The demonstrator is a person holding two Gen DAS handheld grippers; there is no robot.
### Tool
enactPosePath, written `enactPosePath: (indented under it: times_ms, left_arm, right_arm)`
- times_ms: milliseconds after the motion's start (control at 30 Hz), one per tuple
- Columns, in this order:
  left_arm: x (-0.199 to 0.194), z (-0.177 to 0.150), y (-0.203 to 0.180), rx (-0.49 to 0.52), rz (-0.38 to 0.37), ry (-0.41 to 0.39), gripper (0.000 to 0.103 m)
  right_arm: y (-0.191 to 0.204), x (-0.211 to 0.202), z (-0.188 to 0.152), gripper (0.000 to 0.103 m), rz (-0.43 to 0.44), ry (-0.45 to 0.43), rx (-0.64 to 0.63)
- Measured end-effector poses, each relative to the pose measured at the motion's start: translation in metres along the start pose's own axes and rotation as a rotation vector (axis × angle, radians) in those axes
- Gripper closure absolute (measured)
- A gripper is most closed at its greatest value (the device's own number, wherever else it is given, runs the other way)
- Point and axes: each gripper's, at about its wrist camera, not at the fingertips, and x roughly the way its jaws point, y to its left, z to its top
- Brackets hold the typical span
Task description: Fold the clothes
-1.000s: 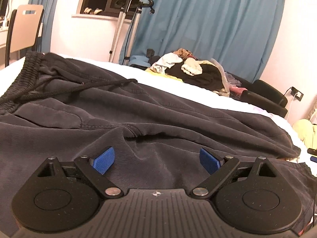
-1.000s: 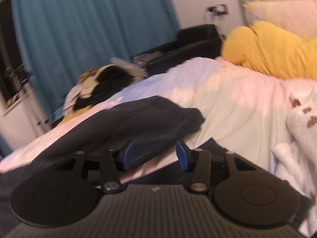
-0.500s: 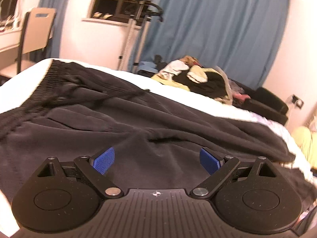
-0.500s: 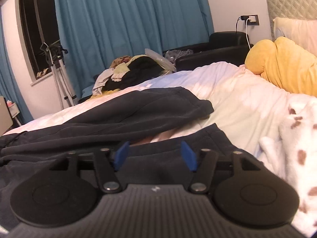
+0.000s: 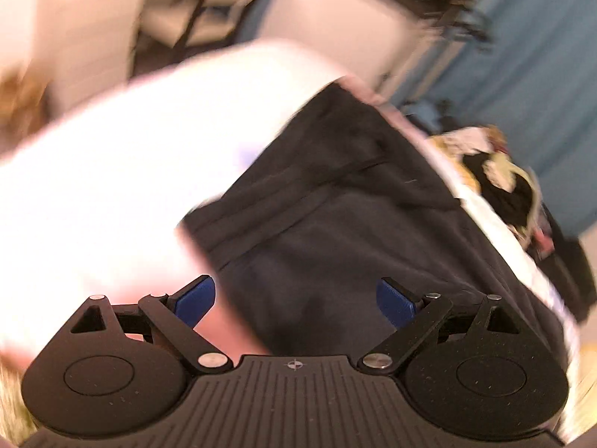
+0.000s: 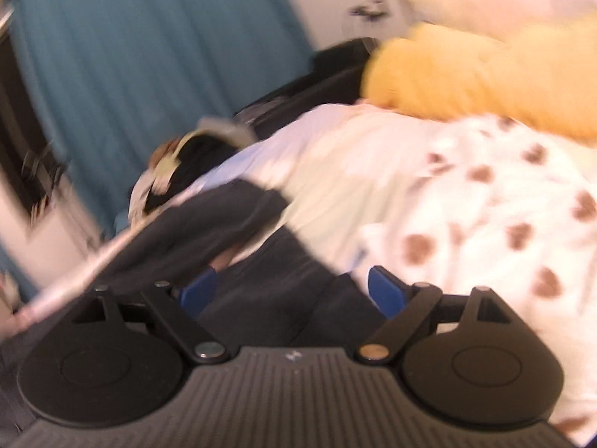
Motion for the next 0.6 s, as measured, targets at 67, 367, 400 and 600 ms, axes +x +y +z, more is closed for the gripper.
enactPosePath:
  times_ms: [67,367,400,600]
  left_arm:
    - [0.011,-0.003,0.009,-0.071,-0.021,0.047,0.009]
    - [0.072,-0.009,-0.008,-0.185,-0.049,0.187,0.026]
    - [0.074,-0.009,-0.01,-0.205,-0.042,0.177,0.029]
    - [0.07,-0.015,0.004,-0.281,-0.07,0.117,0.079]
  right_arm:
    - [-0.019,-0.005,0.009,0.014,0.011,0.029,0.145]
    - [-0.052,-0.007,-0.002,0.014,0.054,0.276,0.348]
    - [-0.051,-0.004,-0.003,0.014,0.052,0.282,0.345]
    - [-0.036,0.017,-0.005,0.015,0.069,0.326,0.345]
